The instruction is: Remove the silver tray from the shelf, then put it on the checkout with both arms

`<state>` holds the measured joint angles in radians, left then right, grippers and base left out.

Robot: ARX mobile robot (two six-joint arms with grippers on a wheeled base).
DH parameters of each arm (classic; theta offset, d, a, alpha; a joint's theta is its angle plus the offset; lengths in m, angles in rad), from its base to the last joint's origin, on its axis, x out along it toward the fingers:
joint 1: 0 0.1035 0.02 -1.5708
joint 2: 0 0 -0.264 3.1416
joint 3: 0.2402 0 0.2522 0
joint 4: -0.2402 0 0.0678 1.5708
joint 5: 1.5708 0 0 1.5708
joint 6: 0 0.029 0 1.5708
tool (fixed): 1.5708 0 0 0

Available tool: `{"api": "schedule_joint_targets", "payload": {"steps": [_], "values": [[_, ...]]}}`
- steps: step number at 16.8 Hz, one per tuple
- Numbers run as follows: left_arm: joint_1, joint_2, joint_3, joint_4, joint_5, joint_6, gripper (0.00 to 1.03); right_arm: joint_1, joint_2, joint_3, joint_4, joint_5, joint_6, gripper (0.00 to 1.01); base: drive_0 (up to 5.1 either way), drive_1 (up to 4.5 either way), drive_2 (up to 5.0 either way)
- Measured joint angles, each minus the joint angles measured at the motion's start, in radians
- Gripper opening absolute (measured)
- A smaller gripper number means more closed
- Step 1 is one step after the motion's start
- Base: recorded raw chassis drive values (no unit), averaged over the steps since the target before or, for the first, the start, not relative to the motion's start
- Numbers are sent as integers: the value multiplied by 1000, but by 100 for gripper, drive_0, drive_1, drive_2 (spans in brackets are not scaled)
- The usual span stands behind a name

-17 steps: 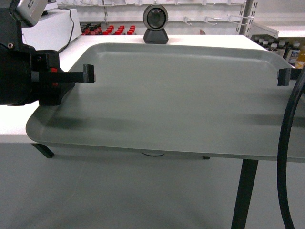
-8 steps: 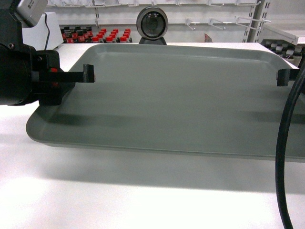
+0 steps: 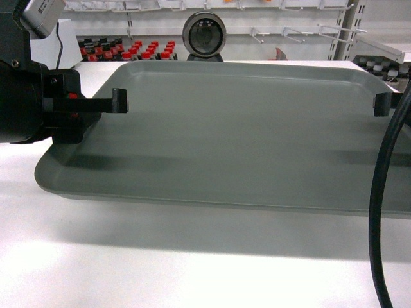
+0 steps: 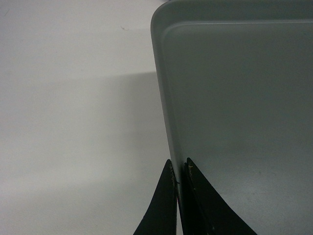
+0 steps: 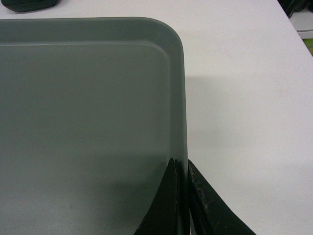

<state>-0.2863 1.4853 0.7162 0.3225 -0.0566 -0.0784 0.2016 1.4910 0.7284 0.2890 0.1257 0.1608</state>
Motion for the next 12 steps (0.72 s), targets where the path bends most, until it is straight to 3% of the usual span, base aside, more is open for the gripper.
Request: {"api": "schedule_joint_targets", "payload": {"steps": [9,10,11,12], "values": [[0,0,0,0,0,0,3,0,0,0,0,0,0,3,11,431,-409],[0,0,0,3,-9,-1,3,-1,3,-9,48,-13,1,3,11,431,-409],[-37,20,-9,106,-173,-25,3,-23,43,-68,306,-118,8,3,11,431,-409],[-66,28,-4,153,-320,-25,3,-27,76,-83,426,-155,14,2,11,431,-409]]}}
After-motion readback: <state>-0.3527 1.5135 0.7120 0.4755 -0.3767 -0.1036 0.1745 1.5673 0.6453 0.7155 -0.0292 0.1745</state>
